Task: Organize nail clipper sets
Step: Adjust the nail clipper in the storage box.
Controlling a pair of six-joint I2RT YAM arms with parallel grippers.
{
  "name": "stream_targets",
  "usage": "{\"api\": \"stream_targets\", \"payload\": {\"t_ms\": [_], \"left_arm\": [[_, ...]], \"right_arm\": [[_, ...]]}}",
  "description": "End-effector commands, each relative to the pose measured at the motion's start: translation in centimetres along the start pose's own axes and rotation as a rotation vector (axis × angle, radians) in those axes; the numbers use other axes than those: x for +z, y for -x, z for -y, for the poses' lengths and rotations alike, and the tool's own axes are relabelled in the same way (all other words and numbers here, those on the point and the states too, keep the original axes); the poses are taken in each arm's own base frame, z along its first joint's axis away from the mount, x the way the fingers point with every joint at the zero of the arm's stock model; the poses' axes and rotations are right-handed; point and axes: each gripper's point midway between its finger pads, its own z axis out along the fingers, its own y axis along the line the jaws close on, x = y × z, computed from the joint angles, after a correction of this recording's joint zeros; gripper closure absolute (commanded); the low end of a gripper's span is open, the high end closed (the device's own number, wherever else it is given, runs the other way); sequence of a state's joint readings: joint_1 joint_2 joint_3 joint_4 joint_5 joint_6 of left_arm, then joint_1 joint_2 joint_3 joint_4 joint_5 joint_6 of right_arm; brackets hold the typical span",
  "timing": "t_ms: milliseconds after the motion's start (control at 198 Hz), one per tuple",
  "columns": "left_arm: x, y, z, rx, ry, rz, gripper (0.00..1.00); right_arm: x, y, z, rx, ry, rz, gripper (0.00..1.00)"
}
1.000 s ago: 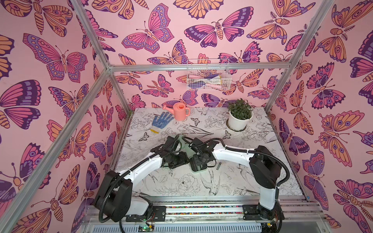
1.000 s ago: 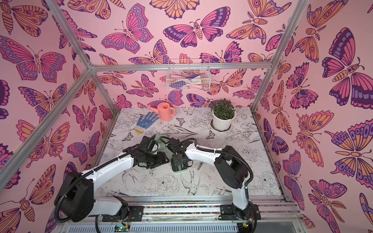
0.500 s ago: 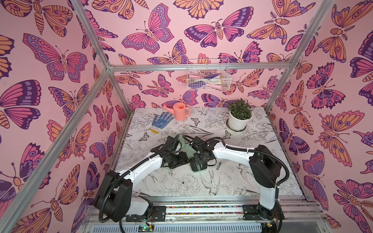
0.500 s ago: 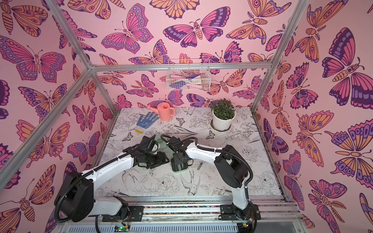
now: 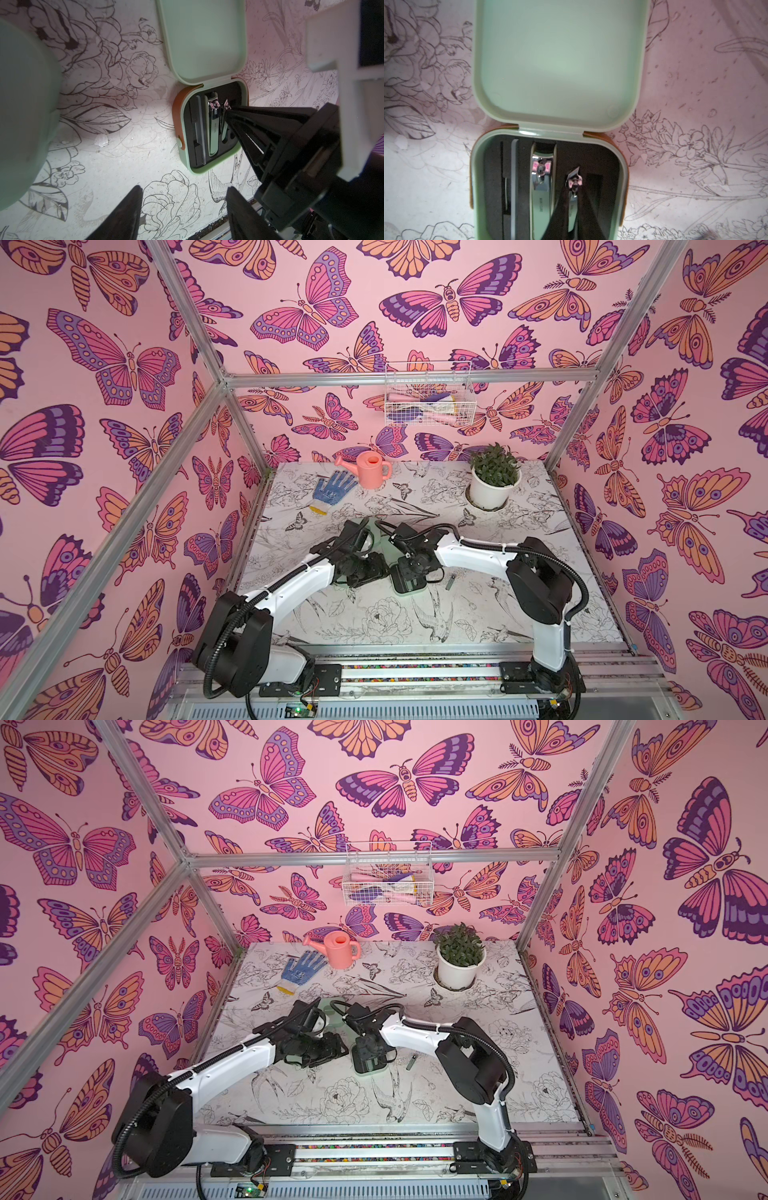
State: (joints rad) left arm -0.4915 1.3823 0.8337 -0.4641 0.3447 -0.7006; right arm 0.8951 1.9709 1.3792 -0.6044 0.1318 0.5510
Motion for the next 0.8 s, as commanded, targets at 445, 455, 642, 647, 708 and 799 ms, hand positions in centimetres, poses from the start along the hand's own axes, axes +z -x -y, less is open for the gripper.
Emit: {"api": "stream_targets", "payload": {"t_ms": [445, 455, 642, 647, 708, 799], "left_arm": [[0.1, -0.3, -0.1, 0.001, -0.001, -0.006, 0.34], [0.1, -0.3, -0.1, 0.002, -0.001, -0.006, 0.34], [0.2, -0.2, -0.1, 0.001, 0.0, -0.007, 0.34], [0.2, -0.2, -0.1, 0.001, 0.0, -0.007, 0.34], [0.2, -0.2, -0.1, 0.0, 0.0, -0.008, 0.34], [0.2, -0.2, -0.1, -0.001, 0.0, -0.008, 0.34]], "right_arm": [[3.9, -2.4, -0.4, 0.03, 0.003, -0.084, 0.9], [3.9, -2.5, -0.4, 0.031, 0.003, -0.086, 0.9], [4.2, -3.0, -0.4, 0.032, -0.002, -0.098, 0.9], [4.2, -3.1, -0.4, 0.032, -0.002, -0.099, 0.9], [4.2, -3.2, -0.4, 0.035, -0.002, -0.1, 0.9], [3.8, -3.0, -0.6, 0.037, 0.01, -0.089, 0.9]]}}
